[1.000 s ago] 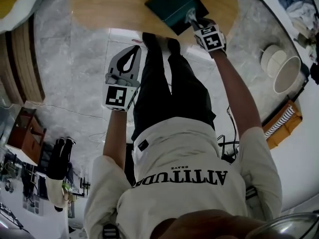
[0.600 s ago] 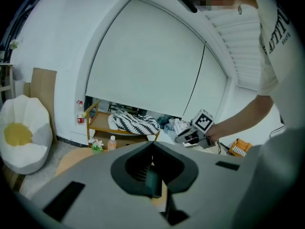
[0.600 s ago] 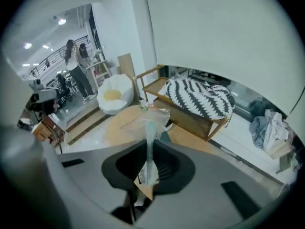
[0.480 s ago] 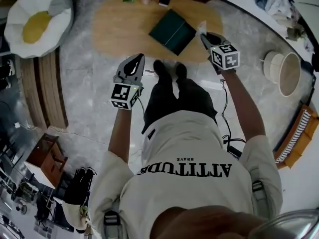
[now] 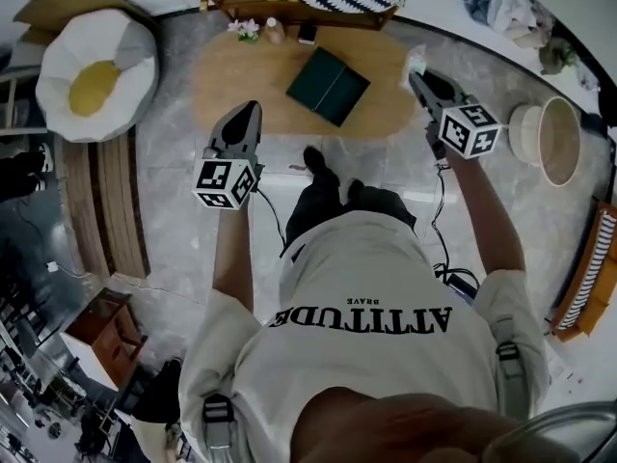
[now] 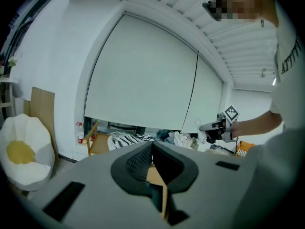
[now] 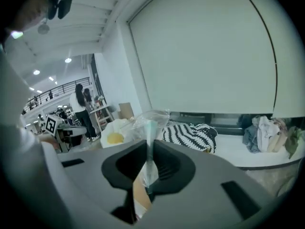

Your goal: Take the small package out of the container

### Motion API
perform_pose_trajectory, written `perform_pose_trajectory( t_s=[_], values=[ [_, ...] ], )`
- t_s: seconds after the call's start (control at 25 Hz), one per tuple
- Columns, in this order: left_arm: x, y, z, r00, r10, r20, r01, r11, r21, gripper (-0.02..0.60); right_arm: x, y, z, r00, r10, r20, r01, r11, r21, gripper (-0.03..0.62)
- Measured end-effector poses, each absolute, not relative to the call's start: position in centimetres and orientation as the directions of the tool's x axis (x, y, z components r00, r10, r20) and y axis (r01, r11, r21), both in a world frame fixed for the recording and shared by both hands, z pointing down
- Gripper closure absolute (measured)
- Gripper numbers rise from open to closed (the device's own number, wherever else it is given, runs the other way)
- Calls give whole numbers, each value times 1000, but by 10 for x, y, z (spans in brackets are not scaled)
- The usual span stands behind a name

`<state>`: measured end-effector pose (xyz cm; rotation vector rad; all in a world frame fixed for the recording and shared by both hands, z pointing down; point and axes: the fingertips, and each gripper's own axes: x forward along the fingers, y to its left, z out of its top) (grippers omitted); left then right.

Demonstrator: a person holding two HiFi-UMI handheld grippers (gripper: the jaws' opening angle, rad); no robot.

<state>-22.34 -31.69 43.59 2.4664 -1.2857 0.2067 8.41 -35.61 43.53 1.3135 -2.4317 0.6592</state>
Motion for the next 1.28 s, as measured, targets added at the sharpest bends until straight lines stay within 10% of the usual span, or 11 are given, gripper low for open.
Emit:
perform_pose_trajectory(
  t_s=[1.28],
  values=[
    [-113, -65, 339, 458, -870, 183, -883, -422, 205, 559, 236, -132, 325, -543, -803, 248, -838, 500, -218, 533]
  ],
)
